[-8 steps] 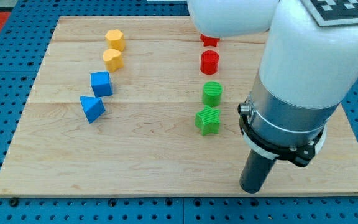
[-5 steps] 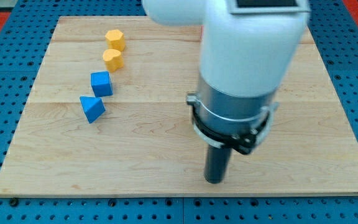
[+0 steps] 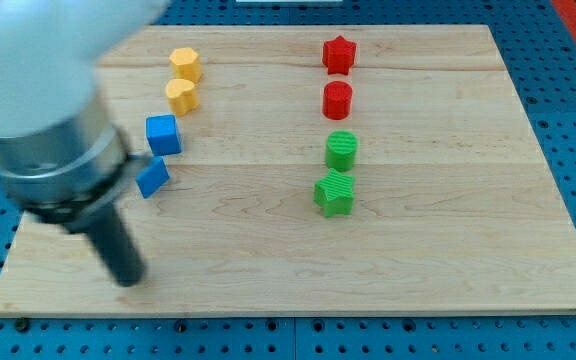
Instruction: Push blue triangle towards green star
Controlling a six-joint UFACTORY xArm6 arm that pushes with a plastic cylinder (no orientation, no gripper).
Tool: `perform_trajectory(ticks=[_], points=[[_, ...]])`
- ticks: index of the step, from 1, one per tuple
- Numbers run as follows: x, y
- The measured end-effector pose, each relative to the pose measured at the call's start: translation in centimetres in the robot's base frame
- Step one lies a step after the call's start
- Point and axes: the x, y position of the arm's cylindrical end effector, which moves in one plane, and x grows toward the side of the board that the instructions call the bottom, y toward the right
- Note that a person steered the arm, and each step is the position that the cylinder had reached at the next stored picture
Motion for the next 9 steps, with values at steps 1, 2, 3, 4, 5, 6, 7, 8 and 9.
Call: perform_trajectory(ticks=[1,2,3,4,5,6,7,8,9], points=[[-2.0,-8.6],[-5.1,-10.8],[-6.9,-8.9],[-8.8,-8.6],[-9.1,-8.6],[-9.0,-6.9],[-9.0,0.9],[-7.2,7.0],[-6.6,8.9]])
